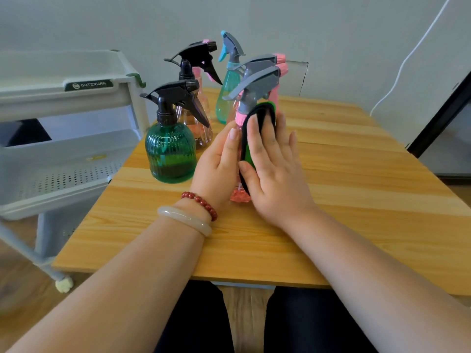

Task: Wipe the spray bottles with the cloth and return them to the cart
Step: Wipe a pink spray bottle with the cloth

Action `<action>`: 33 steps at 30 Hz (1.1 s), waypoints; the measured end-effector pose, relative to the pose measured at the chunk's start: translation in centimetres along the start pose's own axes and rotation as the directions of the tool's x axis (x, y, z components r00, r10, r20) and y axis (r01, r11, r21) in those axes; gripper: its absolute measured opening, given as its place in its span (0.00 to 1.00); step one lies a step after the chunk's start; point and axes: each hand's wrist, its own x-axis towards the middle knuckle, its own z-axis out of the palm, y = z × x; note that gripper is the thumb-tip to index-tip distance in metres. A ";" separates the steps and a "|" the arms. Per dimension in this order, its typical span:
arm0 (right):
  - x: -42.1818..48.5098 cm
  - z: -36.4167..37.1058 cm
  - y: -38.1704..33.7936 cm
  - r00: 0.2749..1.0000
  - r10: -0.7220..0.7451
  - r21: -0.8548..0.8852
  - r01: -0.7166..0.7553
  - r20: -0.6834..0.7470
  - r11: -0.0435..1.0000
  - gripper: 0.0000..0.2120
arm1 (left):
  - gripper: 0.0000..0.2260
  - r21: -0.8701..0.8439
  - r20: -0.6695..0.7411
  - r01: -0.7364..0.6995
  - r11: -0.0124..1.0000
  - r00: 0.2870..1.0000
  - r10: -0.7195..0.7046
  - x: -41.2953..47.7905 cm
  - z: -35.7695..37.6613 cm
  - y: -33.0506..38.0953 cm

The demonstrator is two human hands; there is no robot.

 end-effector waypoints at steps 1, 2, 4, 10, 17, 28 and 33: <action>0.3 -0.3 -0.1 1.000 0.011 -0.004 -0.011 -0.008 1.000 0.27 | 0.15 -0.001 0.013 -0.005 1.000 1.000 0.005 0.0 0.0 -0.1; 0.7 -0.6 -0.4 0.999 0.030 0.008 -0.030 -0.022 1.000 0.27 | 0.14 -0.006 0.025 -0.012 1.000 1.000 0.012 -0.1 0.1 -0.1; 1.2 -0.7 -1.5 0.995 0.087 0.076 -0.083 -0.042 0.994 0.28 | 0.14 -0.034 0.032 -0.011 0.999 0.999 0.012 -0.2 0.2 -0.1; -0.9 -0.5 -1.2 0.989 0.091 0.218 -0.115 0.114 0.969 0.31 | 0.13 -0.027 0.049 -0.055 0.998 0.997 0.057 -0.1 -0.4 0.0; 0.0 -2.3 -1.5 0.978 0.158 0.463 -0.203 0.133 0.863 0.30 | 0.15 -0.081 0.052 -0.042 0.996 0.998 0.046 -0.3 -0.2 0.3; 0.2 -2.5 -2.1 0.861 0.497 0.647 -0.443 0.113 0.621 0.18 | 0.16 -0.076 0.008 -0.016 0.997 1.000 0.016 -0.3 -0.7 0.0; 2.2 -1.8 -3.5 0.786 0.616 0.843 -0.363 0.048 0.396 0.06 | 0.16 -0.199 0.058 0.010 0.980 0.998 0.002 -0.3 -0.6 0.1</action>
